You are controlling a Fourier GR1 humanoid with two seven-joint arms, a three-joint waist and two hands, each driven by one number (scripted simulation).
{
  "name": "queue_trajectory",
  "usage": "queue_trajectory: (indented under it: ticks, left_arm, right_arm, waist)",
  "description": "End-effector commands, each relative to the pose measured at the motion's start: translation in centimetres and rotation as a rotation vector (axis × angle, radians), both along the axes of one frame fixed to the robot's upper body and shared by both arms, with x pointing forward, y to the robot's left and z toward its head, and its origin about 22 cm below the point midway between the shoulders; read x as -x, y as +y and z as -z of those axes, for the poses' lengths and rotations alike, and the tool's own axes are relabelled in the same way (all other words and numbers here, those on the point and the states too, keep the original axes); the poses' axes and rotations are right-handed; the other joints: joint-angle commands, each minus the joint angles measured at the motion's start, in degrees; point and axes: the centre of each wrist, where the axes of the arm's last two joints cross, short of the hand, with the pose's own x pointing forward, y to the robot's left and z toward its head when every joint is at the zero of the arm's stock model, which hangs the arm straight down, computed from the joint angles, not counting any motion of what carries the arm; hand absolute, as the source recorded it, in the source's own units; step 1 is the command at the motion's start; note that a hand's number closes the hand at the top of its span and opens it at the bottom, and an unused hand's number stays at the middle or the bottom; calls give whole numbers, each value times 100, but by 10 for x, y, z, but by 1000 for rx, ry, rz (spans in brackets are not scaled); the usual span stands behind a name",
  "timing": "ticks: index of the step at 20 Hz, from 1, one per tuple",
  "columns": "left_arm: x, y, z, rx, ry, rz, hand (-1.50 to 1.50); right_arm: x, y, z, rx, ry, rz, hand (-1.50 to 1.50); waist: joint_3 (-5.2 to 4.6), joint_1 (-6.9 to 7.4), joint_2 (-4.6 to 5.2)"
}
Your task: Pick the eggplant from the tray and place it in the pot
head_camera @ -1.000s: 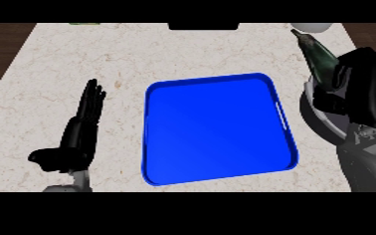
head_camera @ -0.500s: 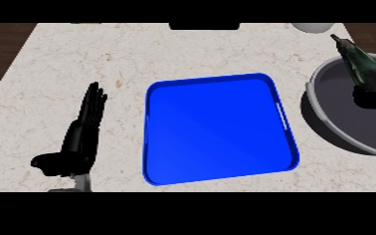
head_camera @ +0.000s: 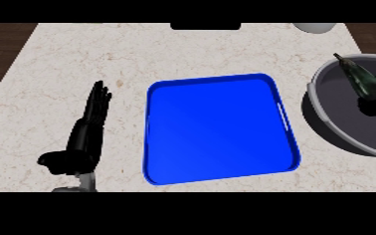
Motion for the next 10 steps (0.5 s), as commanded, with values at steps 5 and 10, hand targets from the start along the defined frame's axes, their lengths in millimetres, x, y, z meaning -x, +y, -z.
queue_trajectory:
  ticks: [5,10]
  left_arm:
    - [6,-6,2,4,2,-6,0]
    - [3,13,10,-4,-15,5,0]
  right_arm:
    - [12,-41,48,-117,210,142,-150]
    - [6,-34,55,-312,-57,5,-150]
  waist:
    - [2,20,3]
    - [8,26,12]
